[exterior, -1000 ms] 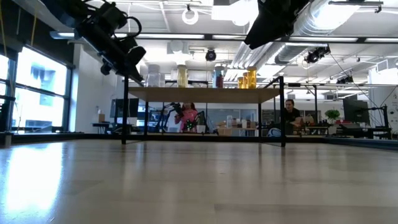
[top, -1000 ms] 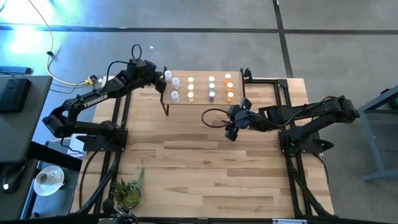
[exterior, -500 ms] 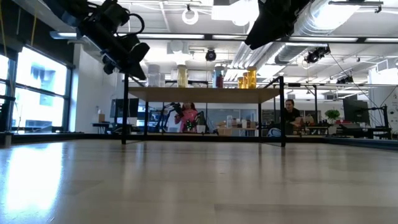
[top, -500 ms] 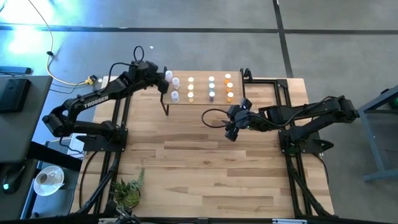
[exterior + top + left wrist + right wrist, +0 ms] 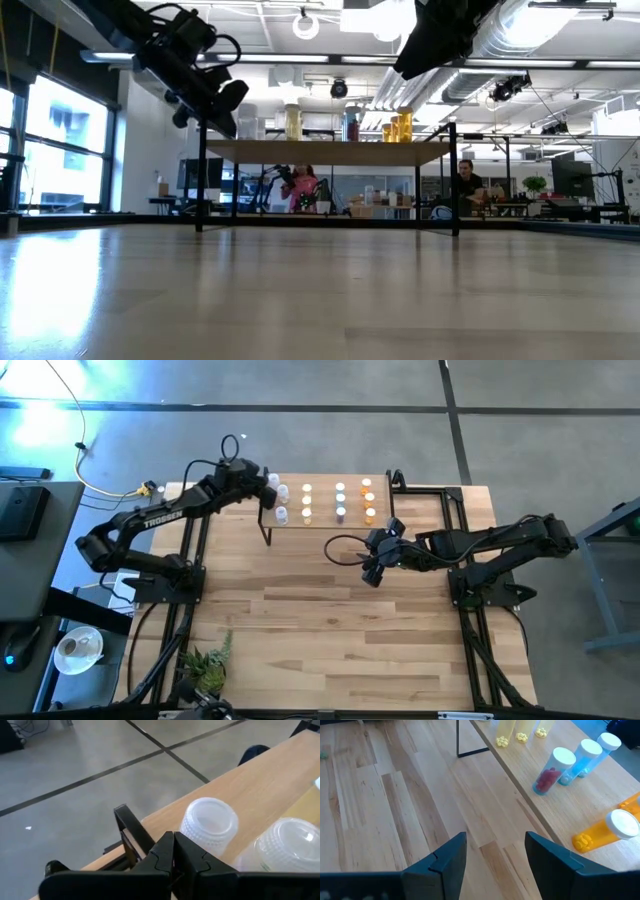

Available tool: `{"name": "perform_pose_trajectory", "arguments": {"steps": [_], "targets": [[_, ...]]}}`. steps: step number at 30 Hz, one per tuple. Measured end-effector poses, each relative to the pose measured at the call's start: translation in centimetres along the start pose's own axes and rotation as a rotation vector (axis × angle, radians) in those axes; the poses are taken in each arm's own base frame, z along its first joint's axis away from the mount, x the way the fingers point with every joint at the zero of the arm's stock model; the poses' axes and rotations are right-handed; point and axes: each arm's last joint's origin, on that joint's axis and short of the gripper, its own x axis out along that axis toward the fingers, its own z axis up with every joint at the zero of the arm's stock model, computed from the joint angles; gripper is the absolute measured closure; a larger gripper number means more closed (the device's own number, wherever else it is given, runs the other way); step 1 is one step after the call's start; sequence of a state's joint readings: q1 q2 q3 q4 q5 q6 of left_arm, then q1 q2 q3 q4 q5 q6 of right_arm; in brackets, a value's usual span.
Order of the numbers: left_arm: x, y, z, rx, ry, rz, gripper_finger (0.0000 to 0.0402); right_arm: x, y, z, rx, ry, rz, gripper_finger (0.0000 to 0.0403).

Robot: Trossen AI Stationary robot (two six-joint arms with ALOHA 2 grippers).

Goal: Pick and place medicine bottles onto shelf by color
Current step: Adjust the transparent pill bottle on the shelf

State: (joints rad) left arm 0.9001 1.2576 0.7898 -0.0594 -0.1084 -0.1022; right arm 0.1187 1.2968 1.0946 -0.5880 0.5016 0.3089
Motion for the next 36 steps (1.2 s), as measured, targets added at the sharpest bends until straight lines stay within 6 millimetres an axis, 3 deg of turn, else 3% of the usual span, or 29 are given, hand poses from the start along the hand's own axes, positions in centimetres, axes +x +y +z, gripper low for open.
{"name": "perform_pose_trajectory", "arguments": {"steps": [26, 36], "targets": [[0.2, -0.8, 0.6, -0.093, -0.064, -0.091, 0.0401, 0.0, 0.0, 0.0, -0.003, -0.001, 0.0, 0.021], [-0.4, -0.2, 0.9, -0.077, -0.081, -0.086, 0.0401, 0.0, -0.1, -0.3, 0.023, 0.029, 0.0, 0.021]]}}
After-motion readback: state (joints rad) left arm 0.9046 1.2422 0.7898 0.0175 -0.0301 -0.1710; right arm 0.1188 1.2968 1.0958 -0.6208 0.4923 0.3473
